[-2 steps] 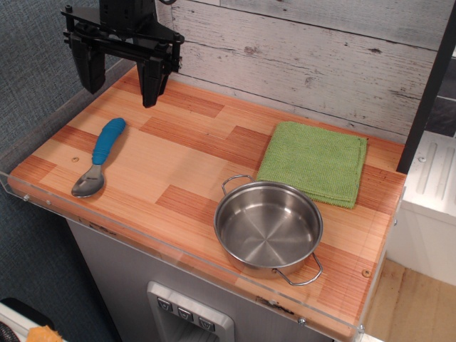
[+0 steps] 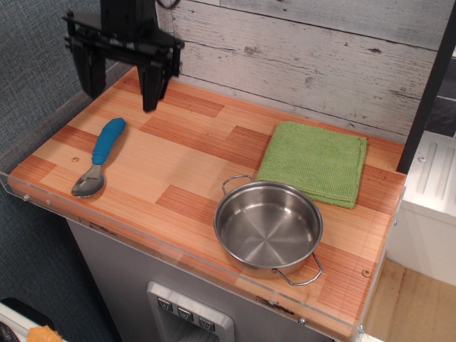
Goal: Place the green towel between the spoon and the pot
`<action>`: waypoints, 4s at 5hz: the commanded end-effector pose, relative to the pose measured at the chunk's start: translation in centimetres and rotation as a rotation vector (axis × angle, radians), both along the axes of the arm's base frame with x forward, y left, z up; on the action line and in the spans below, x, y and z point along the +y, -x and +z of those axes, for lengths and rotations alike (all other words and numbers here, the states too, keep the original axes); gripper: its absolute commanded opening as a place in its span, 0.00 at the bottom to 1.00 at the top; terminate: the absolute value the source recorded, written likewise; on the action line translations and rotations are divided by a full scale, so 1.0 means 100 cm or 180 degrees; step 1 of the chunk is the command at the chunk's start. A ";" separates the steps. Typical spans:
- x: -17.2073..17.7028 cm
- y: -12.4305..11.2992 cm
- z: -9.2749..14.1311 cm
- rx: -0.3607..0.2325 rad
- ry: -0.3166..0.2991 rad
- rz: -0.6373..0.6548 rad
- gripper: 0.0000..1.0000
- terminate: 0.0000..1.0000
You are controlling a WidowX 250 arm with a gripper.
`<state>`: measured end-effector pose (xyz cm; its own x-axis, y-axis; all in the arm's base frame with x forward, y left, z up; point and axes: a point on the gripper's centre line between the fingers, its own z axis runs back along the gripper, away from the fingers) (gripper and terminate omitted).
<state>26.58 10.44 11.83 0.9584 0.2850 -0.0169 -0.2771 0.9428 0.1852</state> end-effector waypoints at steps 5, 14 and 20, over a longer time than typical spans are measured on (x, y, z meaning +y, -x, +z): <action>-0.141 -0.112 -0.043 -0.0592 0.0378 -0.0463 0.00 0.00; -0.072 -0.106 -0.101 -0.0262 -0.0034 -0.0967 0.00 0.00; -0.032 -0.022 -0.099 -0.0185 -0.0099 -0.1042 0.00 0.00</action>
<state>28.57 7.08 0.77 0.9986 -0.0473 0.0224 0.0418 0.9785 0.2017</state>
